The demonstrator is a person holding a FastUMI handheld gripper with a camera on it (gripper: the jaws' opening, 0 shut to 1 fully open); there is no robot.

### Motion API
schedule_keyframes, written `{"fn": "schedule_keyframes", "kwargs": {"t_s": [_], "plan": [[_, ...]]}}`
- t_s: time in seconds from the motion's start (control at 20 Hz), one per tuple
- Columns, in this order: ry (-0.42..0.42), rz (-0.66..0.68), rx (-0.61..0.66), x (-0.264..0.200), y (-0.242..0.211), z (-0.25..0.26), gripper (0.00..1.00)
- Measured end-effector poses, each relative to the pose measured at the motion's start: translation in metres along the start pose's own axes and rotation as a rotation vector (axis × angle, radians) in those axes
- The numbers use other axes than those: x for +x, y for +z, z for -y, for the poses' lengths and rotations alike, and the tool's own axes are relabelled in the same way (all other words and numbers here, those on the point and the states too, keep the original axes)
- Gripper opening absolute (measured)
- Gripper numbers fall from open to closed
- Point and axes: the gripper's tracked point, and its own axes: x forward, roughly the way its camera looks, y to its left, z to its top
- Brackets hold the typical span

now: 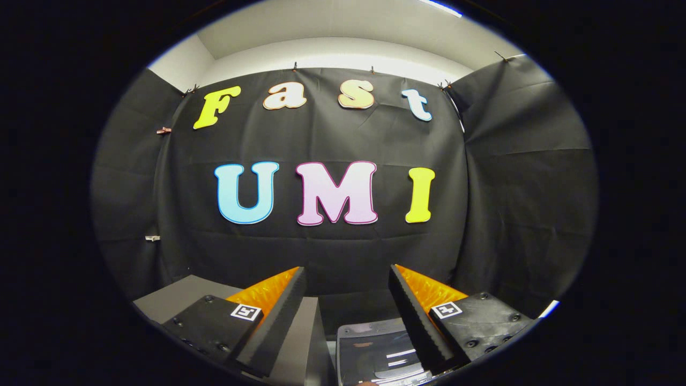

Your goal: Put the clothes into the washing machine and then close the washing machine lid.

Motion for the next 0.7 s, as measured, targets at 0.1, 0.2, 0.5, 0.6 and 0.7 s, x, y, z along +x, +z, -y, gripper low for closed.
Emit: {"fn": "schedule_keyframes", "kwargs": {"t_s": [0.1, 0.2, 0.5, 0.6, 0.7], "plan": [[0.007, 0.005, 0.001, 0.002, 0.004, 0.002, 1.0], [0.006, 0.002, 0.002, 0.005, 0.003, 0.008, 1.0], [-0.001, -0.015, -0.001, 0.008, -0.002, 0.018, 1.0], [0.006, -0.025, -0.015, 0.009, -0.005, 0.018, 1.0], [0.011, -0.02, -0.018, 0.01, -0.002, 0.019, 1.0]]}}
